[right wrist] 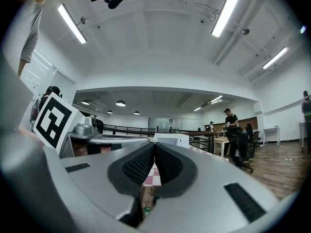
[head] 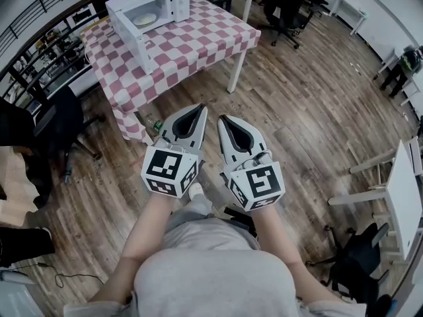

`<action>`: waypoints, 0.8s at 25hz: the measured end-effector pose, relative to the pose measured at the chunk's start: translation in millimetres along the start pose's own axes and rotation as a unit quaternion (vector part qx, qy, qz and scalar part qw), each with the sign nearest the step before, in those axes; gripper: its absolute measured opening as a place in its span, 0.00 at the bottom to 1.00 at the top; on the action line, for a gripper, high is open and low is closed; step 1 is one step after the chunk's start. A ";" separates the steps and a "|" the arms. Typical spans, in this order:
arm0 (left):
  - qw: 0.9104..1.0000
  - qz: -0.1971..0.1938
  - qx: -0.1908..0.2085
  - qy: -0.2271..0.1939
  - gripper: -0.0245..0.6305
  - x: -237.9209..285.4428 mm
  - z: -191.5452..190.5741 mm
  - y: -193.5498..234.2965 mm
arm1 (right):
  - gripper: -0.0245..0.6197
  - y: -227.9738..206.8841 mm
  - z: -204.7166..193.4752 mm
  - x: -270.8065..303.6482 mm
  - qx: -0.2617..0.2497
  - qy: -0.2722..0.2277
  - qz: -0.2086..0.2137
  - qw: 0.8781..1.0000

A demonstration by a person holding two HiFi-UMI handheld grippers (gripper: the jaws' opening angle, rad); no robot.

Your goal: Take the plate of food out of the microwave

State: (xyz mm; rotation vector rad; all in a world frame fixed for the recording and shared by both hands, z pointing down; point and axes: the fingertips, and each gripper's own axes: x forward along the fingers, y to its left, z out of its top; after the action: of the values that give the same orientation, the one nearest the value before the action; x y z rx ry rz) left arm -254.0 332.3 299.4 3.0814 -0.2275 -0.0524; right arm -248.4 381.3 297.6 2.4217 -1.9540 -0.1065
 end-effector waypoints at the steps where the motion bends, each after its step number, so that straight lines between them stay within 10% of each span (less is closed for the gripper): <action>1: 1.000 0.001 0.001 0.000 0.04 7.4 0.4 5.5 | 0.08 -4.6 -0.8 7.6 0.001 0.000 0.001 1.000; 20: 0.999 0.033 -0.003 0.003 0.04 115.5 -2.5 119.0 | 0.08 -70.2 -19.2 157.1 0.016 0.007 0.029 0.999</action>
State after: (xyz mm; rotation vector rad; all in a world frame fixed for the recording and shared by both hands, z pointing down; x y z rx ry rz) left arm -157.1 197.9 304.8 3.0647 -0.3267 -0.0407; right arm -145.5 242.3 306.6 2.3759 -2.0344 -0.0567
